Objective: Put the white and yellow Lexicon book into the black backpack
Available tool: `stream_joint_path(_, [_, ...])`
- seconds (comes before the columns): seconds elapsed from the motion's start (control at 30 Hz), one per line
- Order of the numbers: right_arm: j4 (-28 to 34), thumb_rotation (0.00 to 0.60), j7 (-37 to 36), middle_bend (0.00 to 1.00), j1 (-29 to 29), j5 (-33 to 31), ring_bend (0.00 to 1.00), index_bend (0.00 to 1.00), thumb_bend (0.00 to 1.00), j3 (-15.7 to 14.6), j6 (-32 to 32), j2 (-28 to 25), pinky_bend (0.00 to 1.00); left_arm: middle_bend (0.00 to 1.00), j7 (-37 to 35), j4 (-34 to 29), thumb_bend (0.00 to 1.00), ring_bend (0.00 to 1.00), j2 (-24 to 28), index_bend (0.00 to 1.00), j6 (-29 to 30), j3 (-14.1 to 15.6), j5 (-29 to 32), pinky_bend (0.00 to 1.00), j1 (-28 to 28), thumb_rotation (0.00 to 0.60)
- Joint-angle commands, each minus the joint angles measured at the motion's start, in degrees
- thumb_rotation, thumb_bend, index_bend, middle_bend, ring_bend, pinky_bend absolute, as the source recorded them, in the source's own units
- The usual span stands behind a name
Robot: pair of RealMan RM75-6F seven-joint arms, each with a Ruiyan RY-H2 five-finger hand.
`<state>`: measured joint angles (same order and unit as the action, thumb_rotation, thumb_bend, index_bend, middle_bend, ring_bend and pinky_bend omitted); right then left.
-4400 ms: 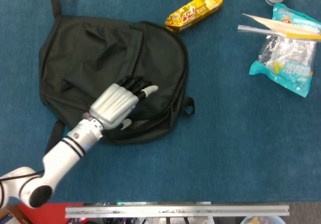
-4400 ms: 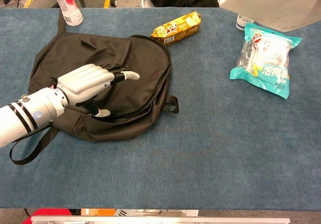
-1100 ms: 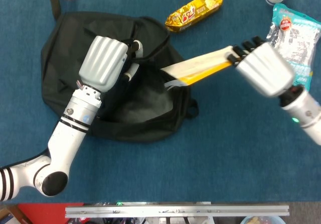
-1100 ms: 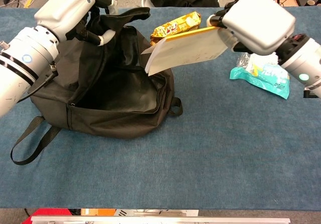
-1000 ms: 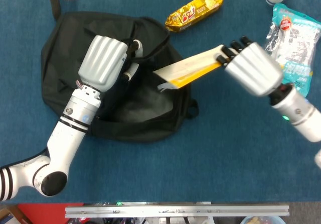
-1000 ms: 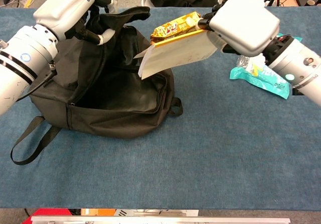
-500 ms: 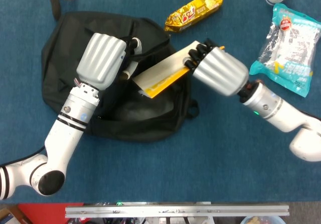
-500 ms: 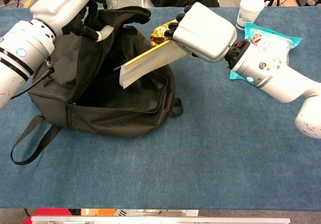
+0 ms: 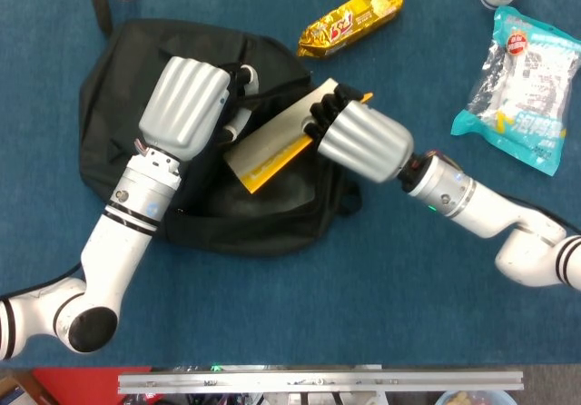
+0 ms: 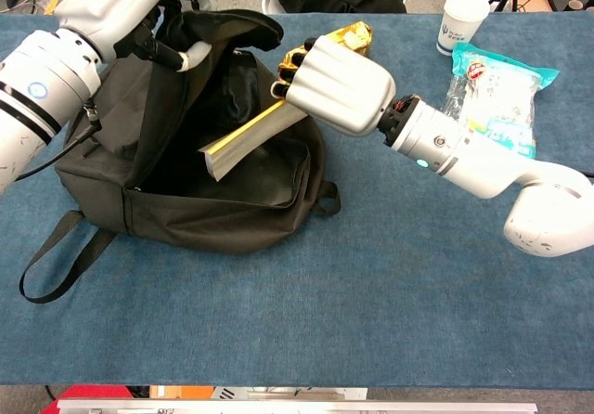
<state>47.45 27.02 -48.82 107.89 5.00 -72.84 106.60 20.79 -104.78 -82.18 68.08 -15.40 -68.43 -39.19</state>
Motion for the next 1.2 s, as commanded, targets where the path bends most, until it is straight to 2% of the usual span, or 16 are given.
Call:
stream_joint_path(0.03, [-1.45, 0.6, -0.26, 0.71, -0.39, 0.11, 0.6, 0.9, 0.43, -1.0, 0.1, 1.11, 0.71, 0.75, -0.32, -0.18, 0.41, 0.78, 0.21, 0.65, -0.14, -0.1, 0.31, 1.0, -0.07, 0.6])
stream_joint_path(0.17, [-3.53, 0.6, 0.1, 0.71, -1.28, -0.36, 0.6, 0.9, 0.43, -0.94, 0.29, 2.59, 0.71, 0.75, -0.5, -0.61, 0.41, 0.78, 0.49, 0.65, -0.18, -0.16, 0.59, 1.0, -0.19, 0.6])
stream_joint_path(0.6, [-9.35, 0.6, 0.28, 0.71, -5.78, -3.53, 0.6, 0.9, 0.43, 2.21, -0.82, 7.58, 0.71, 0.75, -0.76, -1.63, 0.41, 0.78, 0.88, 0.65, 0.15, -0.31, 1.28, 1.0, -0.52, 0.6])
stream_joint_path(1.2, [-18.55, 0.6, -0.71, 0.71, -8.47, -3.45, 0.6, 0.91, 0.43, -1.14, -1.68, 14.12, 0.71, 0.75, -1.41, -2.97, 0.42, 0.78, 2.57, 0.65, -0.05, -1.28, 3.46, 1.0, -1.06, 0.6])
